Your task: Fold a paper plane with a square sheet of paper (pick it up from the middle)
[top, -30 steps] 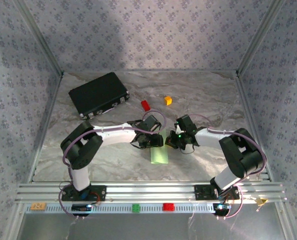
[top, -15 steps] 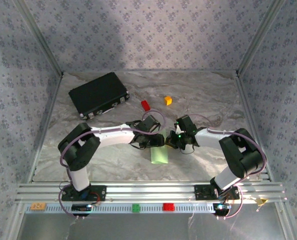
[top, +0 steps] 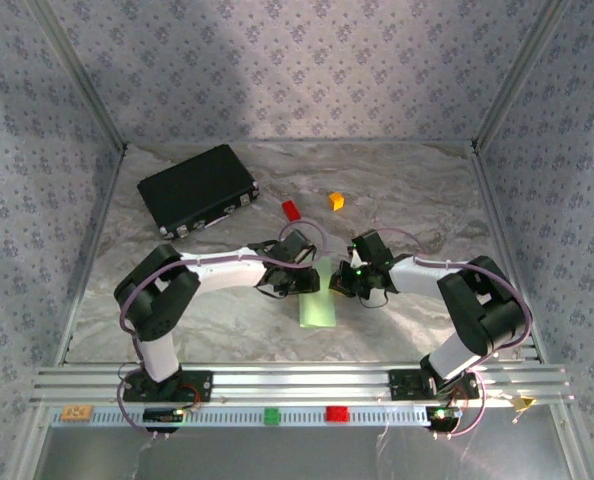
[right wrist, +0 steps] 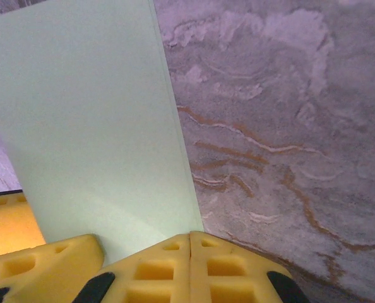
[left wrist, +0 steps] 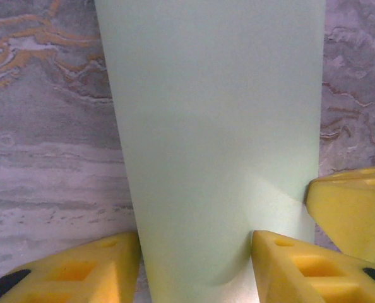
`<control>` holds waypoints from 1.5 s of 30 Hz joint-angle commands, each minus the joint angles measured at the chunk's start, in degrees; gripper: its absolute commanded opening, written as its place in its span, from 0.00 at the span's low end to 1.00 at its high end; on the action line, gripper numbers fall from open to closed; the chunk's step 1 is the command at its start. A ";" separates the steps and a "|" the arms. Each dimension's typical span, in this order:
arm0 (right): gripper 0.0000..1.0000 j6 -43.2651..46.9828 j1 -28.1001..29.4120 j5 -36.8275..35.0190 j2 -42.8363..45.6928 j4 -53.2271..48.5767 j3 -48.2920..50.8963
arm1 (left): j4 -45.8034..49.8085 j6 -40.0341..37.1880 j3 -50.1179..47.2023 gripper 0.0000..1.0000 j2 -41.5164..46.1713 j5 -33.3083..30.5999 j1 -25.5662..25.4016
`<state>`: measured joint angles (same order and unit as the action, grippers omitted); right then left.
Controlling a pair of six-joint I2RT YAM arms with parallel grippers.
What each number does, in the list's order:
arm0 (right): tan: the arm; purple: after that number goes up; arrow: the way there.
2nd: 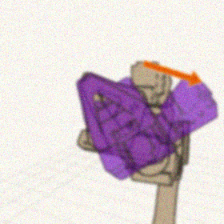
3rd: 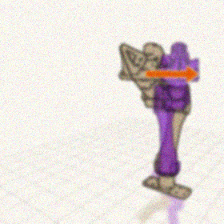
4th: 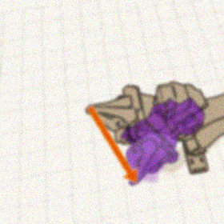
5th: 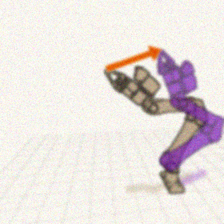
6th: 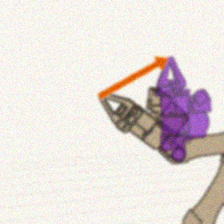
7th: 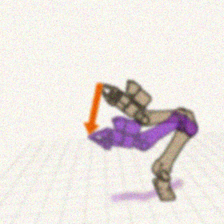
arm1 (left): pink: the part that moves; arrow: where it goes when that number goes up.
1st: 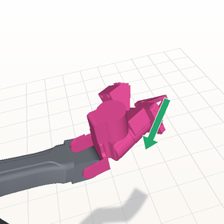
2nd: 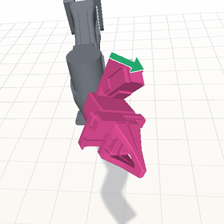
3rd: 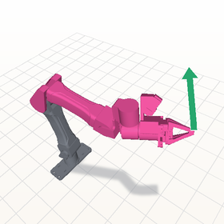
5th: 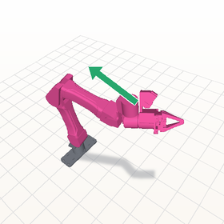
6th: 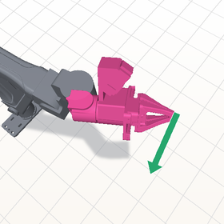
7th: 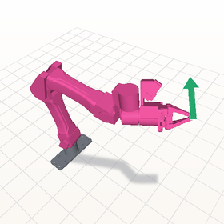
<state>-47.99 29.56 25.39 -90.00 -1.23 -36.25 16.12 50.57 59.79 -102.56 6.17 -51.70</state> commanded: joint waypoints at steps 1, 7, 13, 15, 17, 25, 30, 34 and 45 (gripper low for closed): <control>0.01 0.91 0.51 -3.04 -2.31 -4.41 1.14 | -1.28 -0.03 -0.97 0.48 -1.82 0.71 0.29; 0.07 1.82 -0.11 -2.03 3.14 -4.19 0.04 | -1.67 0.02 -1.52 0.45 -2.51 0.97 0.29; 0.13 2.15 -4.43 -5.94 16.65 -9.42 2.33 | -1.10 -0.37 -1.54 0.44 -2.64 0.68 0.29; 0.14 1.73 -6.74 -5.75 20.62 -9.84 4.41 | -0.93 -0.37 -1.52 0.44 -2.77 0.64 0.29; 0.14 0.87 -8.82 -5.62 24.16 -10.12 6.74 | -0.68 -0.25 -1.42 0.43 -3.03 0.48 0.29; 0.16 -0.29 -12.09 -4.47 29.55 -10.45 11.29 | 0.23 -0.38 -0.65 0.42 -4.18 0.05 0.31; 0.16 -0.35 -12.08 -3.68 29.27 -9.88 11.35 | 0.73 -0.98 0.47 0.45 -5.26 0.51 0.29; 0.16 -0.34 -12.10 -3.47 28.82 -9.79 11.29 | 1.19 -1.39 0.94 0.46 -6.02 0.56 0.17; 0.17 -0.38 -11.76 -2.79 28.34 -8.98 11.46 | 2.10 -2.00 2.19 0.48 -7.73 0.40 0.03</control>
<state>-47.59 17.72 21.89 -61.39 -10.48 -25.21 19.81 49.93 62.87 -105.19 6.37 -51.22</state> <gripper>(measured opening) 0.166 0.474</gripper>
